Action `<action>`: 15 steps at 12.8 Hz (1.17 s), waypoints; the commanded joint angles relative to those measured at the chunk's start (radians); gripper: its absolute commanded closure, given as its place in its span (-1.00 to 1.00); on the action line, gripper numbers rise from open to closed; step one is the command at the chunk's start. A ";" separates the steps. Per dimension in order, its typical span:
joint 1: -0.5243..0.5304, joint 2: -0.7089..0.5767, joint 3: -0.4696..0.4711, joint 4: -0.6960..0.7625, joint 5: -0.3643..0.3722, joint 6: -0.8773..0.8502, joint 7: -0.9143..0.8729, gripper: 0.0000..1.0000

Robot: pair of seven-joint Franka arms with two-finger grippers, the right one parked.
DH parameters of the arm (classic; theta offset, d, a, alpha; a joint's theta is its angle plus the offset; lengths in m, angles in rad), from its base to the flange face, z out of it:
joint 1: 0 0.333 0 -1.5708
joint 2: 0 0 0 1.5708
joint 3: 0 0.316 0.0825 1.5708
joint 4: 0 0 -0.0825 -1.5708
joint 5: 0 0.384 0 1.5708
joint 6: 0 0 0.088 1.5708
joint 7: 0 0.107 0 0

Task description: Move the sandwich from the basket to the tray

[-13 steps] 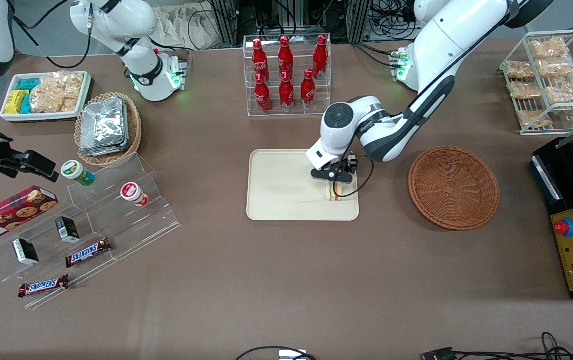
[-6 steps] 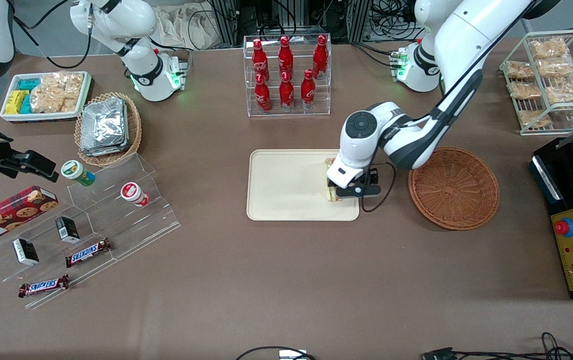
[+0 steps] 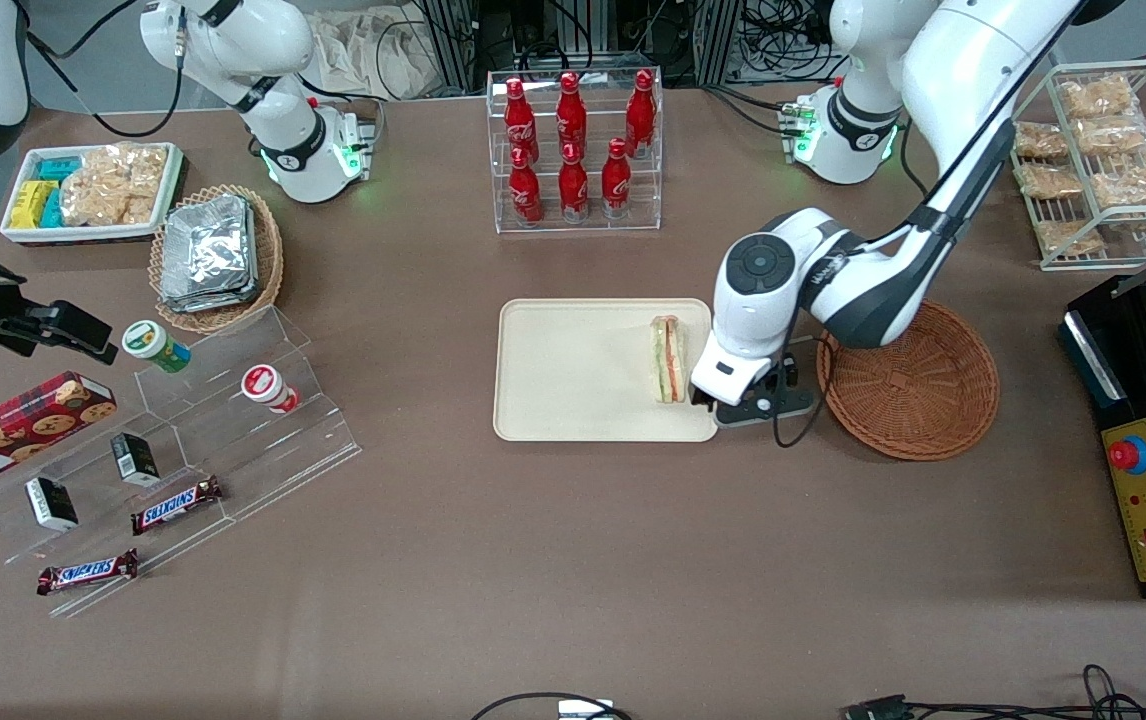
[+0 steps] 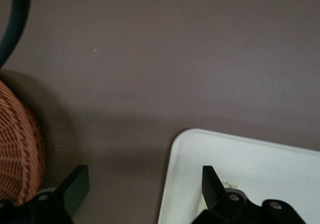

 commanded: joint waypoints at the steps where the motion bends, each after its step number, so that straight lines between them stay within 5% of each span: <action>1: 0.049 -0.045 -0.012 0.000 -0.036 -0.019 0.003 -1.00; 7: 0.140 -0.087 -0.012 0.006 -0.069 -0.051 0.104 -1.00; 15: 0.078 -0.211 0.198 0.109 -0.374 -0.178 0.532 -1.00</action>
